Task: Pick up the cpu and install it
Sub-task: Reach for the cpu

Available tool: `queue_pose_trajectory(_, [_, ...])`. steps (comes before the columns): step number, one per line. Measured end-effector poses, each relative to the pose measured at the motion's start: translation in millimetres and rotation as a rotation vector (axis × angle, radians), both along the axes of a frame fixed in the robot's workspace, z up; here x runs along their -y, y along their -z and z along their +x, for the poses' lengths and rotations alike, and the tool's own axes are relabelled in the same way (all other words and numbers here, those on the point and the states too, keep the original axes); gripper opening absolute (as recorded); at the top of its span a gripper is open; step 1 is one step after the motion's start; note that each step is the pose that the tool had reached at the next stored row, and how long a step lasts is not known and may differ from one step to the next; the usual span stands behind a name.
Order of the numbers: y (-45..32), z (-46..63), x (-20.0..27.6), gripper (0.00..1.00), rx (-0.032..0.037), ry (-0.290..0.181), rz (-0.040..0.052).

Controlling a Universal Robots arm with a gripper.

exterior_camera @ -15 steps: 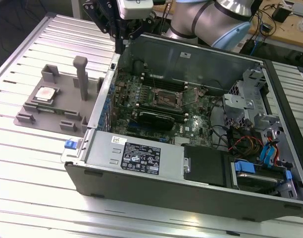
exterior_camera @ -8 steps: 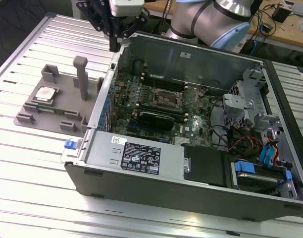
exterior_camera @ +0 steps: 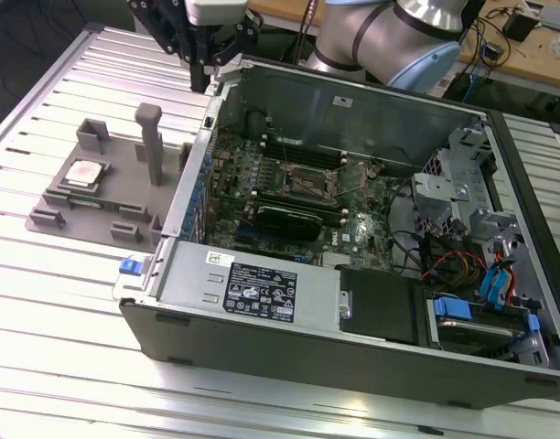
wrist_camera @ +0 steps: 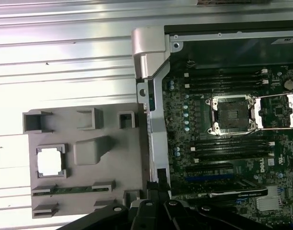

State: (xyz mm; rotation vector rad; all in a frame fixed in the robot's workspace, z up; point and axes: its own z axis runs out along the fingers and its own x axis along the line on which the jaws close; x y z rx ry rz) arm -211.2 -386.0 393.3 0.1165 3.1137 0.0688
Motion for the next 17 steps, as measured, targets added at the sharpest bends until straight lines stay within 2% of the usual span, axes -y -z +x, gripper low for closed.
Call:
queue_pose_trajectory(10, [0.6,-17.6,-1.1,0.11,-0.0001,0.000,-0.0001])
queue_pose_trajectory(17, [4.5,-30.5,-1.1,0.11,0.0000,0.000,0.0000])
